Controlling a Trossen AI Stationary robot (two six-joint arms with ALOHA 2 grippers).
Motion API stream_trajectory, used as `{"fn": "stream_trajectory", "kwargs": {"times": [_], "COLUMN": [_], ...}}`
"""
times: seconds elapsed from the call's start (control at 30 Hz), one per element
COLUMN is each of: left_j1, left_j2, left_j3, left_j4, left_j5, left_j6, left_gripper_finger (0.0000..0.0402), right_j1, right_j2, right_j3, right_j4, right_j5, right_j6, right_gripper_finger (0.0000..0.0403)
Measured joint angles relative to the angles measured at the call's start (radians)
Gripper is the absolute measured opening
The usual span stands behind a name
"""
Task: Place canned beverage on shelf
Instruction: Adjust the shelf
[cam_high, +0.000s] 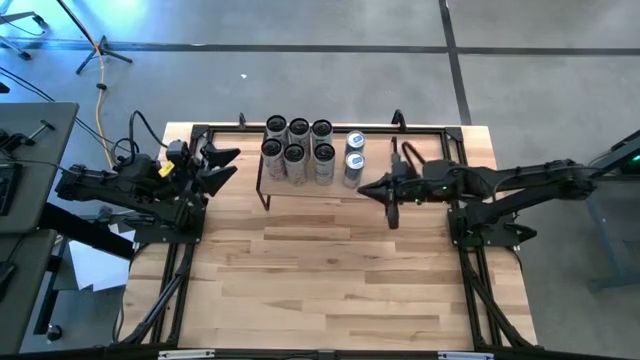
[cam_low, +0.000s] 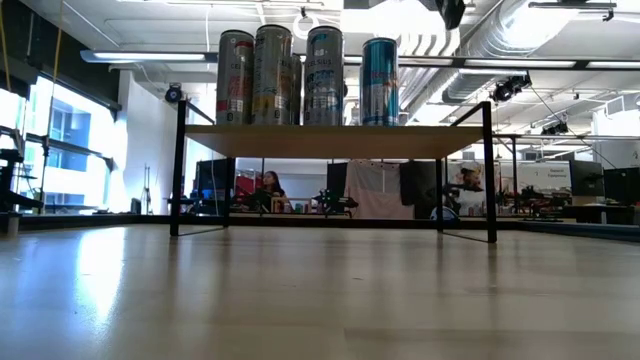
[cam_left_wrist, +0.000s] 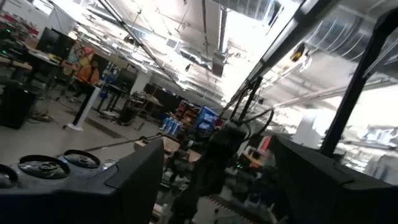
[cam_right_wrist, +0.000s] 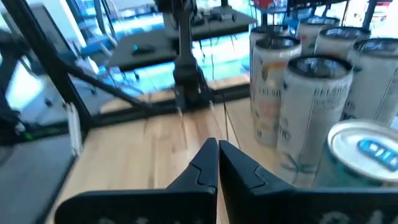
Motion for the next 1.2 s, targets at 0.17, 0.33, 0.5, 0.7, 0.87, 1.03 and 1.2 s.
{"fn": "stream_trajectory", "kwargs": {"times": [0.17,0.33,0.5,0.7,0.87,1.03,1.2], "left_j1": [0.0,0.0,0.0,0.0,0.0,0.005,0.046], "left_j2": [0.0,0.0,-0.001,-0.007,-0.008,-0.007,-0.007], "left_j3": [0.0,0.0,0.0,0.0,0.0,0.0,0.0], "left_j4": [-0.023,-0.03,-0.031,-0.028,-0.029,-0.03,-0.03], "left_j5": [-0.01,0.035,0.177,0.288,0.306,0.322,0.381], "left_j6": [0.052,0.055,0.046,0.047,0.072,0.098,0.102], "left_gripper_finger": [0.0254,0.0208,0.0113,0.0011,0.0002,0.0001,0.0], "right_j1": [-0.001,-0.001,-0.002,-0.002,-0.002,-0.002,-0.002], "right_j2": [-0.031,-0.03,-0.029,-0.029,-0.029,-0.029,-0.028], "right_j3": [0.02,0.027,0.027,0.027,0.027,0.027,0.027], "right_j4": [0.006,0.023,0.038,0.048,0.048,0.047,0.047], "right_j5": [-0.001,-0.004,0.026,0.072,0.074,0.073,0.073], "right_j6": [0.013,0.022,0.039,0.022,0.047,0.055,0.132], "right_gripper_finger": [0.0,0.0,0.0,0.0,0.0,0.0,0.0]}}
